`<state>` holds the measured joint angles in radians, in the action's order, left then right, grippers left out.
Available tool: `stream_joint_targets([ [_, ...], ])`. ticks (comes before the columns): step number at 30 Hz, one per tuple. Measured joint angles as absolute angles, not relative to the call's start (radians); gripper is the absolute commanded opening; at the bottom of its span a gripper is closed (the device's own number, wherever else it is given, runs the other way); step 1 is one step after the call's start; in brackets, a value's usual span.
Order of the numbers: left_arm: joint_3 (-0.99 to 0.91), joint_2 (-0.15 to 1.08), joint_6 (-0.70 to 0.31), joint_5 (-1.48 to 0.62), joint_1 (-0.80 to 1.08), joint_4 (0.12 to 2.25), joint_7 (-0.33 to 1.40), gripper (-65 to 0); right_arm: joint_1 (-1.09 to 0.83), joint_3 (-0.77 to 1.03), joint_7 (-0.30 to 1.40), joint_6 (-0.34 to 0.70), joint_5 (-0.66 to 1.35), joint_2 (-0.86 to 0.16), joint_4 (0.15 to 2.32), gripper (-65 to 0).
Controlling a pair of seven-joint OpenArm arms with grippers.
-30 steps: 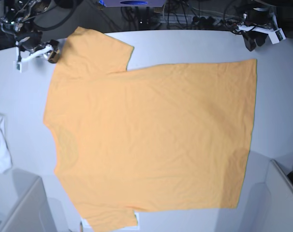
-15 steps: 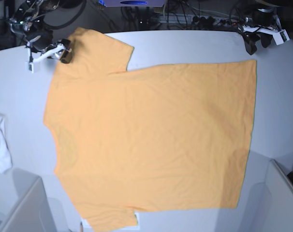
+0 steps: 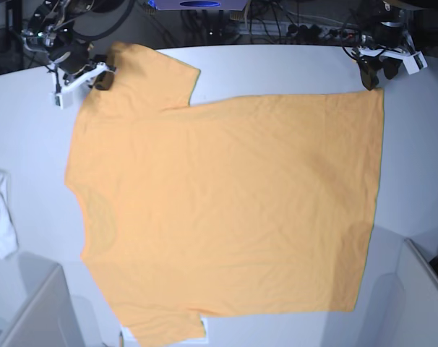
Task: Fold the T-shirt properly
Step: 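Move both grippers down to the shirt's shoulder corners, then grasp the shoulder corners with both grippers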
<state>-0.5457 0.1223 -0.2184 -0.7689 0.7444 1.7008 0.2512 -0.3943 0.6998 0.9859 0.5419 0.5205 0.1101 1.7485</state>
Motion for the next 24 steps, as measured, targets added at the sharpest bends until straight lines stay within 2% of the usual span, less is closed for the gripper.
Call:
stream_joint_targets([
  [7, -0.548, 0.121, -0.223, -0.774, 0.699, 1.604, 0.232, -25.2, -0.361, 0.700, 0.942, 0.551, 0.581, 0.091, 1.649, -65.0],
  [13, -0.589, 0.140, -0.256, -0.982, 0.668, 1.517, 0.261, -25.2, -0.360, 0.698, 0.945, 0.558, 0.584, 0.085, 1.648, -65.0],
  [17, -0.593, 0.169, -0.252, -0.988, 0.593, 1.488, 0.337, -25.2, -0.361, 0.698, 0.943, 0.558, 0.583, 0.085, 1.648, -65.0],
  [24, -0.564, 0.171, -0.252, -0.994, 0.560, 1.483, 0.347, -25.3, -0.360, 0.701, 0.944, 0.558, 0.584, 0.086, 1.649, -65.0],
])
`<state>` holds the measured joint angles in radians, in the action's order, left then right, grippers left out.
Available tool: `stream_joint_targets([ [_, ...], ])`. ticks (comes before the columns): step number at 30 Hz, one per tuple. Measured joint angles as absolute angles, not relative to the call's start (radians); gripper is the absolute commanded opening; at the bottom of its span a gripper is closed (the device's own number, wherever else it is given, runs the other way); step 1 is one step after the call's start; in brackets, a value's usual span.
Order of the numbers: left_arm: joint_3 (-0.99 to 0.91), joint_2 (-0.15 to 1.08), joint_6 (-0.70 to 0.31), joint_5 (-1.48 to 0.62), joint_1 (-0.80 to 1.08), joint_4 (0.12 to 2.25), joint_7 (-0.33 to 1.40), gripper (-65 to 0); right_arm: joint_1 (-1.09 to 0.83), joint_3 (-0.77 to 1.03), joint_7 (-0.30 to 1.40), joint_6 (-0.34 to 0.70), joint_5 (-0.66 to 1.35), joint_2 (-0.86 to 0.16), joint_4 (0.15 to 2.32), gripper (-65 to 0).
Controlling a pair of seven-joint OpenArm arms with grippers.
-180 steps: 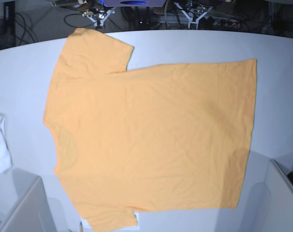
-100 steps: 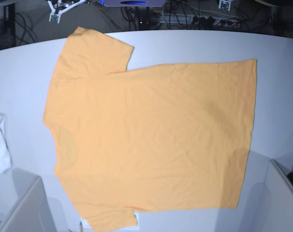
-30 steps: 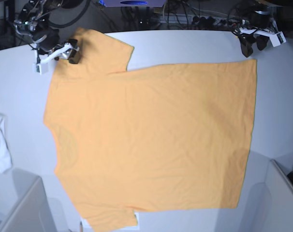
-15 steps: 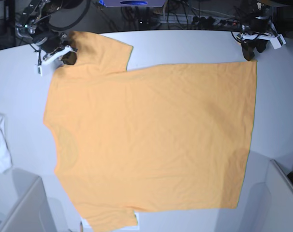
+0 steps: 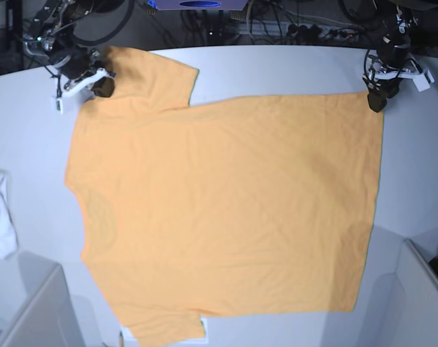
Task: Fold the T-shirt properly
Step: 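Grasp the shoulder corners with both grippers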
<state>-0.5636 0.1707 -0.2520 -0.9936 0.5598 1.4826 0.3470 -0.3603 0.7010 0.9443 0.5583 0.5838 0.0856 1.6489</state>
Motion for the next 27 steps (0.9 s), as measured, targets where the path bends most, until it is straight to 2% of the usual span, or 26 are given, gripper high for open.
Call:
stream_joint_targets([
  [14, -0.518, 0.167, -0.274, -1.016, 0.531, 1.467, 0.344, -26.8, -0.360, 0.700, 0.947, 0.558, 0.584, 0.086, 1.649, -65.0],
  [16, -0.521, 0.166, -0.265, -1.014, 0.524, 1.464, 0.348, -36.2, -0.360, 0.700, 0.946, 0.558, 0.584, 0.086, 1.649, -65.0],
  [20, -0.518, 0.164, -0.242, -0.999, 0.513, 1.456, 0.374, -65.0, -0.361, 0.701, 0.946, 0.558, 0.584, 0.086, 1.649, -65.0],
  [27, -0.516, 0.161, -0.241, -1.000, 0.520, 1.460, 0.381, -65.0, -0.366, 0.702, 0.970, 0.557, 0.545, 0.094, 1.696, -65.0],
])
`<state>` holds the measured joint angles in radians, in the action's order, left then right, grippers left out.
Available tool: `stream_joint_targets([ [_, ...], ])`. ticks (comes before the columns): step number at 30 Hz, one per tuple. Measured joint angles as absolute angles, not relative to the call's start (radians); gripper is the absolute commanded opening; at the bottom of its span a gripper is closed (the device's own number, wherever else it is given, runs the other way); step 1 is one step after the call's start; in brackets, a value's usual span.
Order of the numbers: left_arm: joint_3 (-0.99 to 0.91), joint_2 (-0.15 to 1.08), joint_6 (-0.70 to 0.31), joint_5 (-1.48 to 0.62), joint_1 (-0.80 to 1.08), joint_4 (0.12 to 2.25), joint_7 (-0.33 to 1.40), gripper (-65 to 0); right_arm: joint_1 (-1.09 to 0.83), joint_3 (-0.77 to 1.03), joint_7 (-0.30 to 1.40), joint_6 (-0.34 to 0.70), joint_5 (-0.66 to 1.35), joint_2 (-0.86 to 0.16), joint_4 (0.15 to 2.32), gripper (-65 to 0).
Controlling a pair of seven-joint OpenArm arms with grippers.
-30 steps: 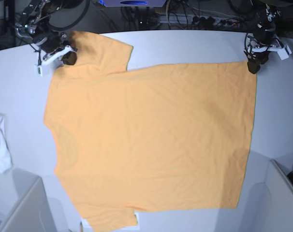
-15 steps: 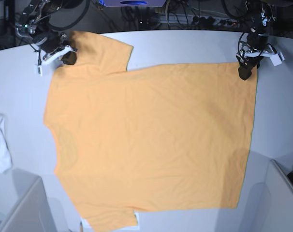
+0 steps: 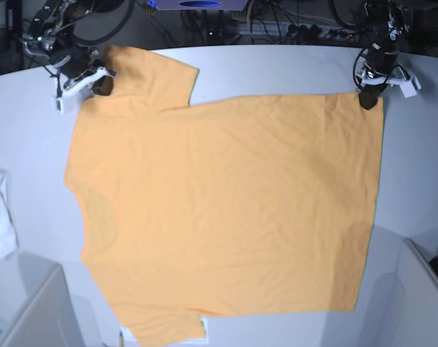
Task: Fold the T-shirt properly
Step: 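Grasp the shoulder corners with both grippers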
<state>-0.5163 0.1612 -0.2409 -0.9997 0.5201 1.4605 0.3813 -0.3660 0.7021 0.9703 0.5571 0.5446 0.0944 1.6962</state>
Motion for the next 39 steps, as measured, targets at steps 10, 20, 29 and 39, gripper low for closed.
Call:
stream_joint_targets([
  [10, -0.514, 0.159, -0.218, -0.973, 0.625, 1.576, 0.417, -65.0, -0.422, 0.703, 1.060, 0.533, 0.512, 0.106, 1.843, -65.0],
  [20, -0.513, 0.159, -0.209, -0.965, 0.741, 1.716, 0.434, -65.0, -0.494, 0.703, 1.067, 0.533, 0.516, 0.125, 1.903, -65.0],
  [29, -0.506, 0.164, -0.113, -0.966, 0.765, 1.817, 0.434, -65.0, -0.491, 0.703, 1.063, 0.532, 0.648, 0.119, 1.965, -65.0],
  [39, -0.512, 0.164, -0.111, -0.966, 0.707, 1.866, 0.519, -65.0, -0.408, 0.704, 1.099, 0.532, 0.644, 0.119, 1.970, -65.0],
])
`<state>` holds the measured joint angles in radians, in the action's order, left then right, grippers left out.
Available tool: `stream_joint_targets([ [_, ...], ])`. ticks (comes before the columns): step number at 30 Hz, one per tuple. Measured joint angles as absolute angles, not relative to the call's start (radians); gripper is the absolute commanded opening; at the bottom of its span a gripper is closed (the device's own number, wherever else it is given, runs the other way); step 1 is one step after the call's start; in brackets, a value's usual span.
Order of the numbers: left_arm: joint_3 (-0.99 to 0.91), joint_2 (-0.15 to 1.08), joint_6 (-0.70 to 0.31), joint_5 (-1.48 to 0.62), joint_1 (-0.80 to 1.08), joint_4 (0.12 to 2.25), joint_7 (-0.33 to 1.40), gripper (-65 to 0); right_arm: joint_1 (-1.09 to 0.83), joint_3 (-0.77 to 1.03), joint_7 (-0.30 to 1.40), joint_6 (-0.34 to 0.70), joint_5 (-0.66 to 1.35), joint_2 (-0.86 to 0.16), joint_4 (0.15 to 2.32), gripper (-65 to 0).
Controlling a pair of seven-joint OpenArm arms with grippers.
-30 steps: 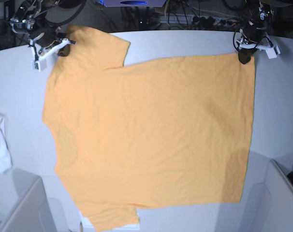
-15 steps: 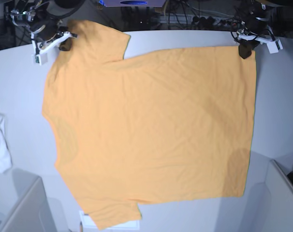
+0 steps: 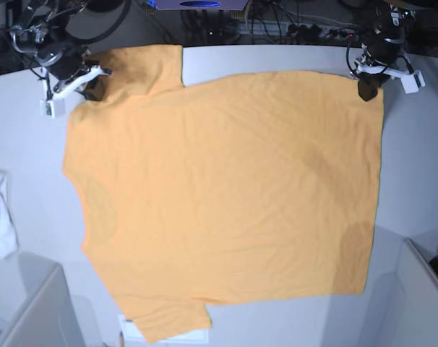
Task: Fold the T-shirt properly
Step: 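Grasp the shoulder corners with both grippers, then pull the shoulder corners apart with both grippers to straighten the shirt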
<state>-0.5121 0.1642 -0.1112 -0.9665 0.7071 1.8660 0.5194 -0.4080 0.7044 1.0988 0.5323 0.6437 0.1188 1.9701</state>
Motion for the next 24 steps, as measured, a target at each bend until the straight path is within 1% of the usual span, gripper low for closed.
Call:
stream_joint_targets([
  [4, -0.514, 0.163, -0.112, -0.967, 0.645, 1.870, 0.596, -65.0, -0.334, 0.705, 1.168, 0.531, 0.645, 0.119, 1.971, -65.0],
  [6, -0.513, 0.163, -0.112, -0.966, 0.628, 1.871, 0.610, -65.0, -0.307, 0.705, 1.187, 0.485, 0.647, 0.112, 1.971, -65.0],
  [10, -0.514, 0.163, -0.112, -0.966, 0.613, 1.871, 0.611, -65.0, -0.262, 0.705, 1.197, 0.456, 0.635, 0.094, 1.971, -65.0],
  [11, -0.514, 0.160, -0.097, -0.966, 0.603, 1.871, 0.616, -65.0, -0.243, 0.705, 1.197, 0.455, 0.632, 0.094, 1.971, -65.0],
  [13, -0.513, 0.159, -0.035, -0.966, 0.581, 1.871, 0.615, -65.0, -0.212, 0.704, 1.195, 0.455, 0.641, 0.093, 1.971, -65.0],
  [15, -0.514, 0.162, -0.004, -0.966, 0.569, 1.886, 0.615, -65.0, -0.184, 0.694, 1.213, 0.453, 0.641, 0.067, 1.969, -65.0],
  [20, -0.513, 0.159, 0.000, -0.966, 0.527, 1.901, 0.612, -65.0, -0.114, 0.696, 1.255, 0.396, 0.635, 0.058, 1.968, -65.0],
  [24, -0.513, 0.163, 0.000, -0.966, 0.517, 1.901, 0.611, -65.0, -0.055, 0.696, 1.274, 0.381, 0.640, 0.055, 1.944, -65.0],
])
